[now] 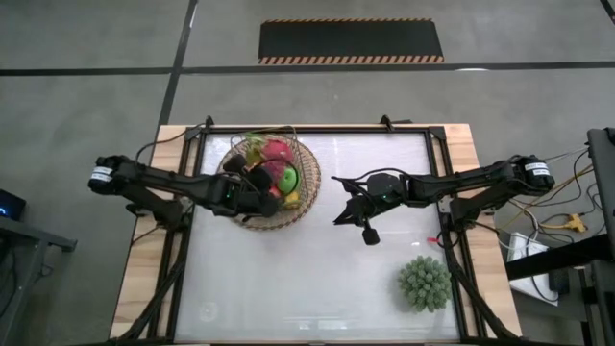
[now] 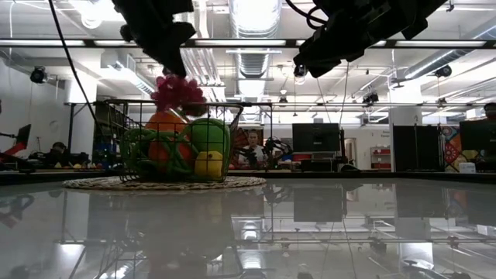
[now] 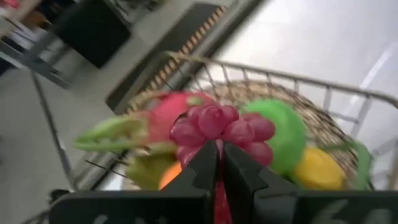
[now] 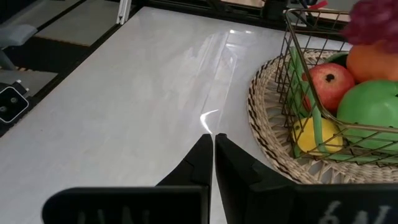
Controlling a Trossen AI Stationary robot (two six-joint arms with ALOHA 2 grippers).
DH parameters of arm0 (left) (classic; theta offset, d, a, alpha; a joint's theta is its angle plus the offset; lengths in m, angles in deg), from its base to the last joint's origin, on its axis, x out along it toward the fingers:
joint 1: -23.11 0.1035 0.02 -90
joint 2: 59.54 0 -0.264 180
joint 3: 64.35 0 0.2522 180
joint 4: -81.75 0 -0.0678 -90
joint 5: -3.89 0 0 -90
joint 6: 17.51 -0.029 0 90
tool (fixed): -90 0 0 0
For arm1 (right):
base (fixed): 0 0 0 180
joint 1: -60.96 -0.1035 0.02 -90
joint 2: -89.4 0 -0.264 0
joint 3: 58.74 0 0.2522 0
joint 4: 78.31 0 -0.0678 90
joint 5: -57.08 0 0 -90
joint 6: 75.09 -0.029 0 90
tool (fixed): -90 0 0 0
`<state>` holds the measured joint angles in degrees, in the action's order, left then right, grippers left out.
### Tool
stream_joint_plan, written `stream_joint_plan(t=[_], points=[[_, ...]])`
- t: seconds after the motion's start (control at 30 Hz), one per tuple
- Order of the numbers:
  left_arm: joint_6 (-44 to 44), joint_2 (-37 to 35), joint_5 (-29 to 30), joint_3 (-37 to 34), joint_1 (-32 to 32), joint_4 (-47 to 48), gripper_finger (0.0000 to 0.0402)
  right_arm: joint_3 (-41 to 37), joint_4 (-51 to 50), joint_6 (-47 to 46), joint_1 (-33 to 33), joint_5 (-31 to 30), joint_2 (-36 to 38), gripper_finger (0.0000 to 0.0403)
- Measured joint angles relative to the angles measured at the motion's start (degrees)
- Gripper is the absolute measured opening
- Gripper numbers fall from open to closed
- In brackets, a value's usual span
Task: Build produce basket
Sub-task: Put the purple grapes into the wire basket, then return to Home Position
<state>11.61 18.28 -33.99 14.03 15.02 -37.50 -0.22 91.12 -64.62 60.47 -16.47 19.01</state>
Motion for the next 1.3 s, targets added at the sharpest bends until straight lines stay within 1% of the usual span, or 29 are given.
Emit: stream_joint_plan(t=[0.2,0.37,0.43,0.57,0.73,0.87,0.93,1.0,1.07,1.17,1.23,1.3], points=[[1.6,-0.2,-6.9,-2.7,-0.4,0.2,0.0000,0.0,0.0,0.0,0.0,0.0,0.0,0.0009],[2.1,-0.2,-13.2,-3.1,-0.4,0.4,0.0000,0.0,0.0,0.0,0.0,0.0,0.0,0.0009],[2.5,-0.2,-14.3,-3.1,-0.4,0.6,0.0004,0.0,0.0,0.0,0.0,0.0,0.0,0.0009],[5.1,-0.3,-14.6,-2.6,-0.5,5.5,0.0037,0.0,0.0,0.0,0.0,0.0,0.0,0.0009],[12.5,-0.8,-14.9,-0.8,-0.5,16.4,0.0090,0.0,0.0,0.0,0.0,0.0,0.0,0.0009],[12.6,-1.2,-19.3,-0.4,-0.7,17.0,0.0114,0.0,0.0,0.0,0.0,0.0,0.0,0.0009],[12.1,-1.4,-19.8,-0.1,-0.7,16.7,0.0121,0.0,0.0,0.0,0.0,0.0,0.0,0.0009],[9.6,-1.4,-19.1,-0.1,-0.6,13.8,0.0124,0.0,0.0,0.0,0.0,0.0,0.0,0.0009],[4.9,-1.4,-19.6,-0.6,-0.6,8.5,0.0125,0.0,0.1,0.1,0.0,0.0,0.0,0.0009],[-4.9,-1.2,-23.2,-1.3,-0.7,-0.1,0.0125,0.0,0.1,0.2,0.0,0.0,0.0,0.0009],[-11.7,-1.1,-23.4,-1.3,-1.2,-5.7,0.0125,0.0,0.1,1.0,0.0,0.0,0.0,0.0009],[-20.7,-1.7,-23.2,-1.4,-2.8,-10.6,0.0125,-0.5,1.2,3.6,0.0,0.1,0.0,0.0009]])
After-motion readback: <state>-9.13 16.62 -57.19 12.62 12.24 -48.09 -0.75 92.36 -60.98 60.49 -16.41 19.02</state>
